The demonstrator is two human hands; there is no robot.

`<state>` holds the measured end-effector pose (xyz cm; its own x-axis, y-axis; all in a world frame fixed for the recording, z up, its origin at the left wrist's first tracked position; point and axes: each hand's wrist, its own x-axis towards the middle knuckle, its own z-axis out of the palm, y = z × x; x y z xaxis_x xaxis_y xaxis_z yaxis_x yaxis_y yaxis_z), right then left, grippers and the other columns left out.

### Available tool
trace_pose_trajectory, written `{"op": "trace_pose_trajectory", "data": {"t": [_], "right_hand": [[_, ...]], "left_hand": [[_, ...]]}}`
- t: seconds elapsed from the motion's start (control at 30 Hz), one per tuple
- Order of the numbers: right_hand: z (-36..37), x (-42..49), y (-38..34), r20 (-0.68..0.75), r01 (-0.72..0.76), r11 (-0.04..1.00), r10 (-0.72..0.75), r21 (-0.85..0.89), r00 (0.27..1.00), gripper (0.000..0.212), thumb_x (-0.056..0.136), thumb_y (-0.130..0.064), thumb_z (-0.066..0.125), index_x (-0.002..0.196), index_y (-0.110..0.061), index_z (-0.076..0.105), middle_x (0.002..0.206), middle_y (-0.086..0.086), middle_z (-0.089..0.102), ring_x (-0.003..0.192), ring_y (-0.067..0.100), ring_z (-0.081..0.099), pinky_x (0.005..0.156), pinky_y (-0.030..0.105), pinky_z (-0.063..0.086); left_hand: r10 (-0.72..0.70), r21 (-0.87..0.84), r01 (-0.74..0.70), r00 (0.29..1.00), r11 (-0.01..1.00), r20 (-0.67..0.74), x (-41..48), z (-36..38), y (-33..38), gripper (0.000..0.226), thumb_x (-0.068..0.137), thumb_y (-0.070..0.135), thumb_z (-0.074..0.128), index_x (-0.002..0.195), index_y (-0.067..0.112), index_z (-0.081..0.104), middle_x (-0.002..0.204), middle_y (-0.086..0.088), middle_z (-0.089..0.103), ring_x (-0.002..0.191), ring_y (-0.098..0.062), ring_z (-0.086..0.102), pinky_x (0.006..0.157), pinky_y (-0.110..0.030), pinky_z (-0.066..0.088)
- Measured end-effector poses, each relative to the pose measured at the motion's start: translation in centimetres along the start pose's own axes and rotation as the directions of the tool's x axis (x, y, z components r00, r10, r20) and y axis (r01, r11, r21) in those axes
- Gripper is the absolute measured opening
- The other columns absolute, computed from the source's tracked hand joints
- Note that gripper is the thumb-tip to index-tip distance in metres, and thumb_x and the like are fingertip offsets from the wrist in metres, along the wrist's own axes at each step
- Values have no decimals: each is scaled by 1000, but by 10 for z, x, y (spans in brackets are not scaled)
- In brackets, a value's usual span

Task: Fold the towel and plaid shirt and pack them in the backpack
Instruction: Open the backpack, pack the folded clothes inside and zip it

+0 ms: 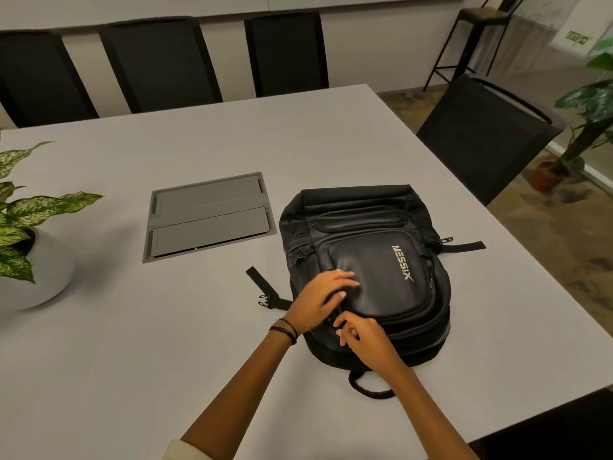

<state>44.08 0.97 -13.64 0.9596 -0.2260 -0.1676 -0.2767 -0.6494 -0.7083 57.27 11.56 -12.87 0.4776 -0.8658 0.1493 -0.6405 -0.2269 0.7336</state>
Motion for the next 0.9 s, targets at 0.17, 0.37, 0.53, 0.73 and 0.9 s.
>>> {"op": "trace_pose_trajectory", "data": {"t": [0.17,0.37,0.53,0.73,0.9], "right_hand": [[14,-5,0,-97,21,990,-35,-142,995,15,91,-18,56,103,-13,62,76,0,68,68,11,62,69,18,44],[20,-11,0,-179,-4,981,-31,-195,983,14,92,-24,53,103,-17,59,76,-3,71,76,13,62,85,25,35],[13,-11,0,-190,-24,996,7,-87,982,12,92,-26,55,94,-17,62,70,-6,69,64,5,54,86,24,35],[1,-12,-5,-137,-39,999,35,-25,990,12,89,-24,58,77,-22,57,55,-19,55,58,2,54,91,21,35],[-9,-17,-2,-102,-55,998,58,24,993,31,85,-20,64,61,-31,49,52,-20,57,56,2,56,79,20,44]], "left_hand": [[40,50,-58,953,997,299,13,11,6,32,97,7,40,118,14,62,134,0,54,133,-15,37,112,-26,21],[89,214,-117,987,970,135,-4,-3,-10,30,94,10,44,116,15,63,111,-1,66,101,-16,58,92,-24,40],[130,332,-176,979,927,158,-23,-5,-28,29,91,23,50,116,15,63,115,-4,62,108,-21,56,98,-33,41],[165,471,-226,972,853,168,-26,0,-32,38,79,11,68,116,19,62,117,-3,61,113,-22,56,103,-40,33],[182,482,-219,976,849,122,-20,-2,-29,26,77,12,72,100,20,68,102,-2,66,98,-22,63,95,-41,43]]}}
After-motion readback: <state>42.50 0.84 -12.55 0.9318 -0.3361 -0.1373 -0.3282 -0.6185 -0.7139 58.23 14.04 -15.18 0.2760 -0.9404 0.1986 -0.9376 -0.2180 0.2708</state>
